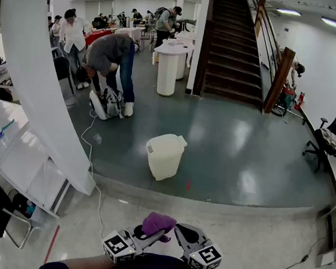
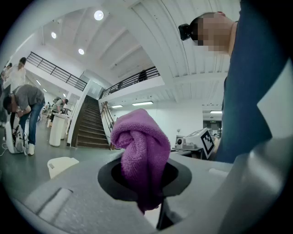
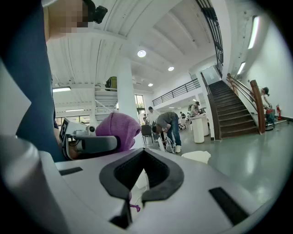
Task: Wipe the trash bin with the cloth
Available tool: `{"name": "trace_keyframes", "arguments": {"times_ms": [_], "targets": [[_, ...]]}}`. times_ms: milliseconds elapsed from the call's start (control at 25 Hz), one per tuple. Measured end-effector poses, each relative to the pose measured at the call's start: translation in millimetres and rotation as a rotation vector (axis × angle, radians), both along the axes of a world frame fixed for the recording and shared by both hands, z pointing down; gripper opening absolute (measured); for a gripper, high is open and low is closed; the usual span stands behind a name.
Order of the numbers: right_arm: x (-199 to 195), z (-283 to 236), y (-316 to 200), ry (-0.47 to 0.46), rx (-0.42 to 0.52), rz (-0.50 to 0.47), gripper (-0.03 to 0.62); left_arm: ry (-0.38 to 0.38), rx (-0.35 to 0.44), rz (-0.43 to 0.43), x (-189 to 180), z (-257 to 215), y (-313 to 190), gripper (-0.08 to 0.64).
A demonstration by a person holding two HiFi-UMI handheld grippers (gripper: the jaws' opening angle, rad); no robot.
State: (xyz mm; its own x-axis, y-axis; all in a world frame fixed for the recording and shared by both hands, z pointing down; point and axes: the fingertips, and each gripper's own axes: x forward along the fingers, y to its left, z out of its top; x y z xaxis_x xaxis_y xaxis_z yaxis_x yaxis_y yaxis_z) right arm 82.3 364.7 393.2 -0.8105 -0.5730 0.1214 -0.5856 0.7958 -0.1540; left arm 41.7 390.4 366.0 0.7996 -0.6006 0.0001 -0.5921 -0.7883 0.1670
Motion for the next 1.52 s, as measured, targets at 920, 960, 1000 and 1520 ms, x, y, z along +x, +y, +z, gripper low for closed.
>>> {"name": "trace_keyframes", "arguments": {"times_ms": [920,960,1000,1520], "targets": [[-43,1,-12,-0.002,-0.015,0.007,0.011,0.017,-0.003,-0.025,-47,-2,-12,0.067],[-47,1,-13,0.001,-0.012,0.011,0.011,0.018,-0.001,-0.026,-52,-2,-12,0.067],[-52,2,-14,0.004,-0.008,0.017,0.011,0.019,0.003,-0.026,-58,-3,-13,0.067],[-112,6,-17,0.013,-0.026,0.059,0.011,0.026,-0.014,0.022,-120,8,-12,0.067]]}}
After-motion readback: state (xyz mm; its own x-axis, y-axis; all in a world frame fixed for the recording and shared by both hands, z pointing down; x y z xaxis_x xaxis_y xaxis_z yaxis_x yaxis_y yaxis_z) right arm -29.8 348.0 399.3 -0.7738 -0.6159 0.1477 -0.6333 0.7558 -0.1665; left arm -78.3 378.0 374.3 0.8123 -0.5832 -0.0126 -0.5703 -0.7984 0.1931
